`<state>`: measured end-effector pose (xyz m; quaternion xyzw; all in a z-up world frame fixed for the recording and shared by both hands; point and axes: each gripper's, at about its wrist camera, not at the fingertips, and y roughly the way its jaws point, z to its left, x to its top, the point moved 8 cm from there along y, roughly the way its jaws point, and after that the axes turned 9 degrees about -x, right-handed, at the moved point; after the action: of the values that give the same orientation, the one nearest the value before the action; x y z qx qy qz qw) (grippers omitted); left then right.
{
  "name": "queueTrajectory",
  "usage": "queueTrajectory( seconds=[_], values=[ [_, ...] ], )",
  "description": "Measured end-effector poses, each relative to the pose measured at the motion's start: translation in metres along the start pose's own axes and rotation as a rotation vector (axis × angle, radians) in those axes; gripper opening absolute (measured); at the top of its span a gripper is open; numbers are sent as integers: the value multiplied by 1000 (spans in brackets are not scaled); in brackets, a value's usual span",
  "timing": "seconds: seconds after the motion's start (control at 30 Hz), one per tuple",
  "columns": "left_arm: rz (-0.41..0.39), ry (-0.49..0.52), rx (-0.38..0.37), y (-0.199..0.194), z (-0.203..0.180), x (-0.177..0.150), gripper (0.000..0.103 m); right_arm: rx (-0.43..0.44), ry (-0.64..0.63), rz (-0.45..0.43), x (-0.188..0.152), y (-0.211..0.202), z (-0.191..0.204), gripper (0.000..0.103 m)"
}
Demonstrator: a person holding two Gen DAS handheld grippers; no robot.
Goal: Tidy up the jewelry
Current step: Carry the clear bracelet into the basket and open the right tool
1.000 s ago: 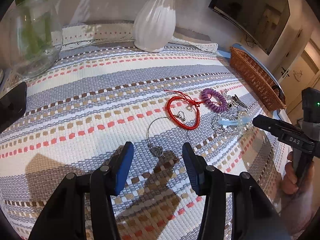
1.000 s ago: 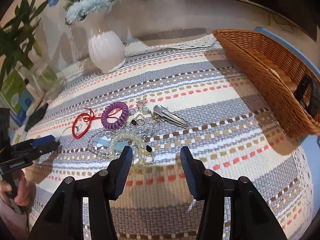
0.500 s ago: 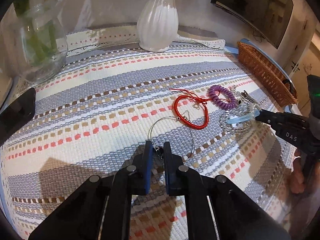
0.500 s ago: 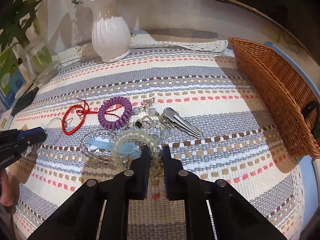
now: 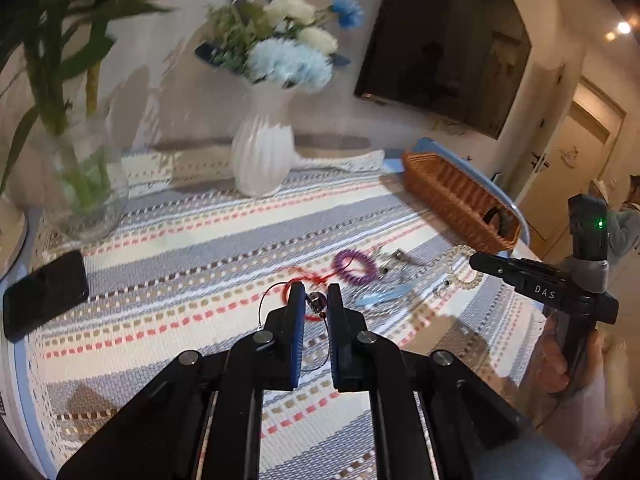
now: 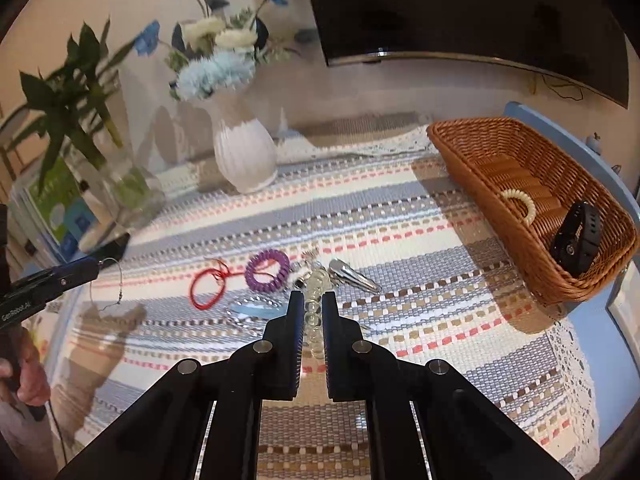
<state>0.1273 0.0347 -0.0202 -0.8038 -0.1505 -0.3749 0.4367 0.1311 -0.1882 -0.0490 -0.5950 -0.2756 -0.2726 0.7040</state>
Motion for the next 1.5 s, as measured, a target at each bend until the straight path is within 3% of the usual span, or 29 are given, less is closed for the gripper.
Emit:
queueTrajectory(
  seconds=[0.2, 0.33, 0.47, 0.63, 0.8, 0.9, 1.07, 1.23, 1.33, 1.4, 1.47, 1.5],
  values=[
    [-3, 77, -74, 3, -41, 27, 9, 38, 49, -23, 9, -20, -12, 9],
    [16, 104, -165, 18, -71, 45, 9, 65, 97, -38, 14, -33, -26, 9],
    [41, 147, -207, 36, -99, 61, 9, 68, 150, -68, 24, -46, -48, 9],
    [71, 222, -258, 72, -143, 87, 9, 61, 223, -116, 43, -64, -89, 9],
    [92, 290, -322, 123, -192, 117, 9, -19, 293, -183, 74, -71, -150, 9],
    [119, 283, -379, 171, -218, 136, 9, -65, 334, -192, 90, -59, -186, 9],
    [169, 272, -427, 246, -245, 152, 9, -100, 396, -120, 104, -11, -239, 9],
    [204, 265, -441, 298, -254, 154, 9, -107, 416, -51, 99, 30, -262, 9],
    [185, 288, -432, 312, -258, 154, 9, -105, 416, -32, 96, 44, -266, 11],
    [191, 277, -428, 315, -256, 153, 18, -116, 414, -31, 95, 46, -266, 11],
    [205, 244, -419, 312, -249, 152, 46, -105, 411, -31, 95, 44, -265, 13],
    [193, 234, -415, 307, -245, 153, 48, -99, 413, -31, 95, 42, -263, 21]
  ],
)
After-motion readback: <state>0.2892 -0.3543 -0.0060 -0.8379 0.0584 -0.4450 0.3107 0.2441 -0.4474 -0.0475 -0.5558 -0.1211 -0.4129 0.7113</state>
